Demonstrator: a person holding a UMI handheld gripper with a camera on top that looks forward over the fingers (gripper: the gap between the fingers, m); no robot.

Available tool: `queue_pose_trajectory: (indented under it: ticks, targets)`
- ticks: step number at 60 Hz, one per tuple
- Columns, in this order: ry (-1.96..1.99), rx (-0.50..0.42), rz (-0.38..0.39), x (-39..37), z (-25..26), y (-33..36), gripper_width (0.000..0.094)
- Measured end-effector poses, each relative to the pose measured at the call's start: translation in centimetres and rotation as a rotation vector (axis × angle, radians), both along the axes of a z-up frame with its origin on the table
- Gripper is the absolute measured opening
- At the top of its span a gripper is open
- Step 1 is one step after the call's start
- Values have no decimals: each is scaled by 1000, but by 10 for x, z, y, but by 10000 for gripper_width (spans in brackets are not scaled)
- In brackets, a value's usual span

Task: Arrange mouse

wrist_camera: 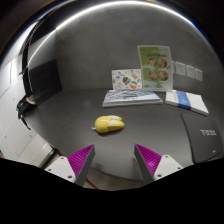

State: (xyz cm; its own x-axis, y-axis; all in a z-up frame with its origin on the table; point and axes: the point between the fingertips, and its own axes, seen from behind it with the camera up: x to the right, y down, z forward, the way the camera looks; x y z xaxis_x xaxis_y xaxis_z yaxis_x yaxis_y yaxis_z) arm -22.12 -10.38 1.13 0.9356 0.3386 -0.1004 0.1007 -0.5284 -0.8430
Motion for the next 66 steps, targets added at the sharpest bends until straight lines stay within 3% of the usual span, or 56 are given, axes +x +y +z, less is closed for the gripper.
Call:
queue_pose_trajectory:
  ticks: [6, 14, 32, 33, 39, 53, 60, 66]
  targets:
    - [-7, -21, -11, -35, -17, 28, 834]
    - [-92, 9, -106, -52, -23, 71, 834]
    - [-114, -52, -260, -86, -26, 135, 813]
    - [-115, -49, -271, -86, -26, 137, 802]
    - [-104, -38, -248, -101, -28, 144, 513]
    - [-85, -72, -160, -110, -21, 135, 395]
    - [-58, 72, -121, -82, 53, 133, 394]
    - [-99, 248, -177, 7, 141, 131, 392]
